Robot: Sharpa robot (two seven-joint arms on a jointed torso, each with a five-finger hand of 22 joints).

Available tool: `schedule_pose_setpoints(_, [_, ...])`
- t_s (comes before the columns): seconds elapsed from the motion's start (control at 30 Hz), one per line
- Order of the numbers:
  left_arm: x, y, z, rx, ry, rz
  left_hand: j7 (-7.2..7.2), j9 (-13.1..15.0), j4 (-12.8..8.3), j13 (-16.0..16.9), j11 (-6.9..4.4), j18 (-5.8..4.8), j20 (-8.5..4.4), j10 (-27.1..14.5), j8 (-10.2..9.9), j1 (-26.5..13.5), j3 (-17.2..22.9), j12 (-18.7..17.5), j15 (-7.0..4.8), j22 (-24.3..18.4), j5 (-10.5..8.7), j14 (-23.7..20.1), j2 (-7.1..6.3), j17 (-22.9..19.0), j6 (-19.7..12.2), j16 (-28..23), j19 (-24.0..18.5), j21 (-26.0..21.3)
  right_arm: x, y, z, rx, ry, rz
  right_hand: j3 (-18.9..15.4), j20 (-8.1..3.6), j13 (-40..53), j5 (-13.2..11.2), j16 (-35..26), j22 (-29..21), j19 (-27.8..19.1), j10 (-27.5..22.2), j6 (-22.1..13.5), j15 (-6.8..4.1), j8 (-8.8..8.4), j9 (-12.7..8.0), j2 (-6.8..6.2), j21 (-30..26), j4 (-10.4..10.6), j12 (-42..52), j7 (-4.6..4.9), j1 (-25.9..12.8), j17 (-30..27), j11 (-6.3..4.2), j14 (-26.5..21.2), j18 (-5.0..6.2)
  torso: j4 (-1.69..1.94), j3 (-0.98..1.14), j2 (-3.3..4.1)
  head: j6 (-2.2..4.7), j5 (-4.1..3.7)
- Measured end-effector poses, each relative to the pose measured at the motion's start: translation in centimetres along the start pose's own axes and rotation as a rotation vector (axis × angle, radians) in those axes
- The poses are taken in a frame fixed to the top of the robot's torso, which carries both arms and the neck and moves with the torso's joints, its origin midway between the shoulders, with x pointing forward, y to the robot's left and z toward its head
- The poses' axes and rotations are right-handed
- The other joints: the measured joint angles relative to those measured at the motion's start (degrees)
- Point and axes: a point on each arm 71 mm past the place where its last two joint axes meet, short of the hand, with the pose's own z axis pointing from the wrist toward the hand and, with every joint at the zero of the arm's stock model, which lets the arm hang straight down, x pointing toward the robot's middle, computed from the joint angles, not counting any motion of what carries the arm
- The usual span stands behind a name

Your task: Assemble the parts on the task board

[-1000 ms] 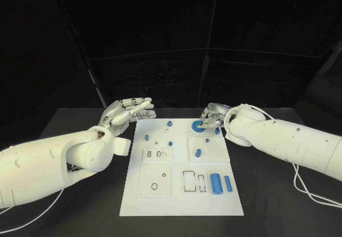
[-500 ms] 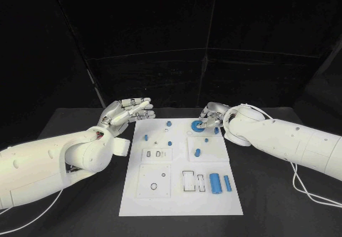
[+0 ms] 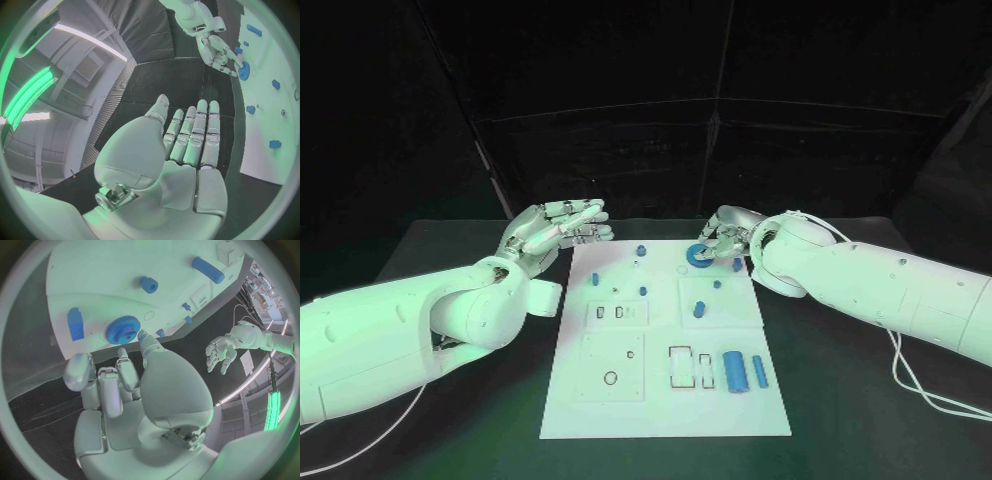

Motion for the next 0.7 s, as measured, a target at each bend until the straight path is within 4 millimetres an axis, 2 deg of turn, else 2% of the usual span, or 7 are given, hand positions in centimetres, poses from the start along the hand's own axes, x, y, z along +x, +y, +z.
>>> schedule_pose_setpoints(0.17, [-0.08,0.06,0.01,-0.003,-0.002,0.001,0.00,0.0,0.0,0.0,0.00,0.00,0.00,0.0,0.0,0.0,0.0,0.0,0.00,0.0,0.00,0.0,0.00,0.0,0.0,0.0,0.0,0.0,0.00,0.10,-0.02,-0.005,-0.004,0.000,0.0,0.00,-0.1,0.0,0.0,-0.1,0.0,0.0,0.0,0.00,0.00,0.0,0.00,0.0,0.0,0.0,0.00,0.0,0.0,0.00,0.0,0.00,-0.01,0.04,0.01,-0.27,0.02])
schedule_pose_setpoints(0.43, [-0.16,0.10,0.01,-0.006,-0.004,0.002,0.00,0.0,0.0,0.0,0.00,0.00,0.00,0.0,0.0,0.0,0.0,0.0,0.00,-0.1,0.00,0.0,0.00,0.0,0.0,-0.2,0.0,0.0,0.03,-0.07,0.06,-0.002,-0.005,-0.022,-0.3,0.00,-0.4,0.0,0.0,-0.2,0.0,-0.2,-0.5,0.00,0.00,0.0,-0.72,0.0,-0.3,-0.5,0.11,0.7,0.0,0.21,0.0,0.00,-0.01,0.03,0.01,-0.40,-0.04])
schedule_pose_setpoints(0.7, [-0.14,0.13,0.01,-0.008,-0.003,0.001,0.00,0.0,-0.2,0.0,0.00,0.00,0.00,0.0,0.0,0.0,0.2,0.0,0.00,-0.1,0.00,0.0,0.00,0.0,0.0,-0.2,0.0,0.0,0.36,-0.20,0.09,0.003,0.004,-0.046,-0.3,0.00,-0.4,-1.2,0.0,-0.1,0.0,-0.2,-0.9,0.00,0.00,0.0,-1.49,0.0,-0.8,-0.5,0.15,1.9,0.0,0.21,0.0,0.00,-0.01,0.03,0.02,-0.52,-0.03])
